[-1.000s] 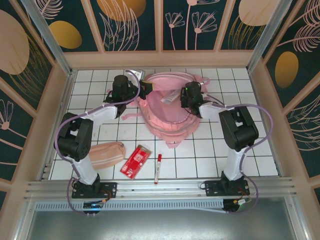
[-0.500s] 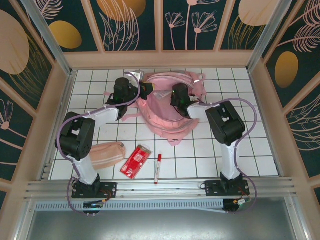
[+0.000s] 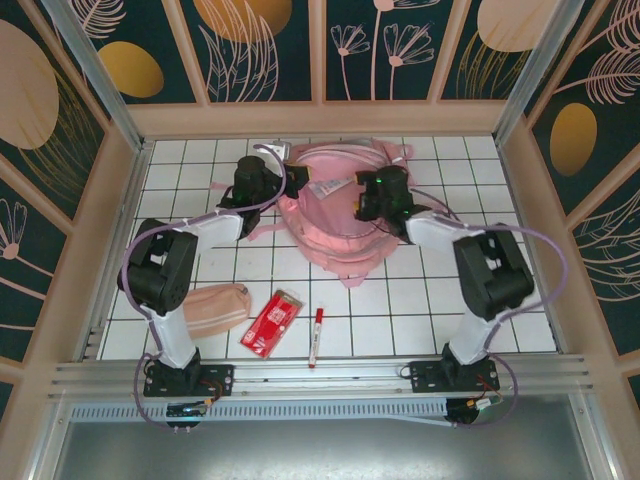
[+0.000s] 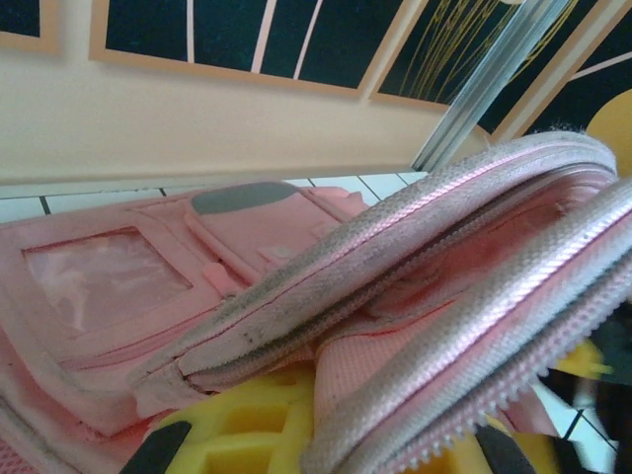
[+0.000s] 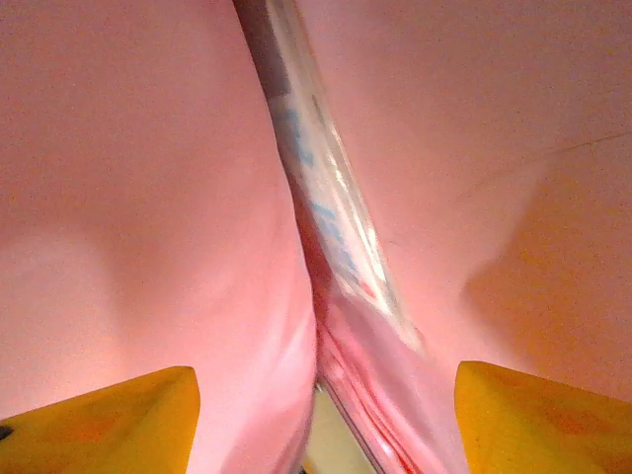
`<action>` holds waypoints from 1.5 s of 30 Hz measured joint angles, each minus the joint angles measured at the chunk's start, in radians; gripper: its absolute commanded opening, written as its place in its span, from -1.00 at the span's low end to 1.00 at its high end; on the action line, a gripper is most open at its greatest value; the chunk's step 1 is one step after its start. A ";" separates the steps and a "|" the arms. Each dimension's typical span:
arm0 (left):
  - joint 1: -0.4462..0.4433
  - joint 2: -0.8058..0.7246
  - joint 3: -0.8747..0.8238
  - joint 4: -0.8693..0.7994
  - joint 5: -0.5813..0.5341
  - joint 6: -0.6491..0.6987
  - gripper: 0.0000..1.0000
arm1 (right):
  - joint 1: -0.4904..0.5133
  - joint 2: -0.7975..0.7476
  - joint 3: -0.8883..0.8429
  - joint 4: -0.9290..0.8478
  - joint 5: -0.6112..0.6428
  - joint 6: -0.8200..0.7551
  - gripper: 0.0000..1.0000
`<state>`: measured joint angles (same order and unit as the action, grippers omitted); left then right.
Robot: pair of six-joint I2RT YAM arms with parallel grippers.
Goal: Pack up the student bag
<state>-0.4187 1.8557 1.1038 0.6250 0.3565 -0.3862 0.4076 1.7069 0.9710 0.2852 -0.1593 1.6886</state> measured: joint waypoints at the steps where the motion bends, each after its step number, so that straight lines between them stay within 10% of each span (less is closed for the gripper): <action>1: -0.001 0.001 0.001 -0.002 0.000 0.001 -1.00 | -0.026 -0.031 -0.030 -0.011 -0.040 -0.049 0.35; 3: -0.001 0.002 0.002 -0.003 0.000 0.007 -1.00 | -0.073 -0.080 -0.063 -0.075 -0.111 -0.189 0.35; 9: -0.001 0.000 0.022 -0.059 0.020 0.030 -0.08 | -0.056 -0.220 -0.043 -0.371 -0.202 -0.772 0.33; 19: 0.001 -0.233 -0.032 -0.550 0.168 0.209 0.17 | 0.376 -0.382 -0.150 -0.544 -0.210 -1.540 0.26; 22: 0.000 -0.394 -0.149 -0.620 0.186 0.156 0.96 | 0.477 -0.368 -0.167 -0.525 -0.256 -1.754 0.29; 32: 0.002 -0.375 -0.245 -1.026 0.154 -0.200 0.80 | 0.594 -0.145 -0.190 -0.257 -0.340 -2.457 0.31; 41: 0.002 -0.454 -0.357 -1.210 0.158 -0.285 0.54 | 0.687 0.082 -0.132 -0.126 -0.257 -2.676 0.20; 45: 0.002 -0.447 -0.406 -1.200 0.174 -0.304 0.42 | 0.692 0.114 -0.114 -0.104 -0.251 -2.687 -0.18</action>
<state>-0.4171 1.4082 0.6975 -0.5751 0.5308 -0.6903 1.1000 1.8206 0.8574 0.1810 -0.4099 -0.9981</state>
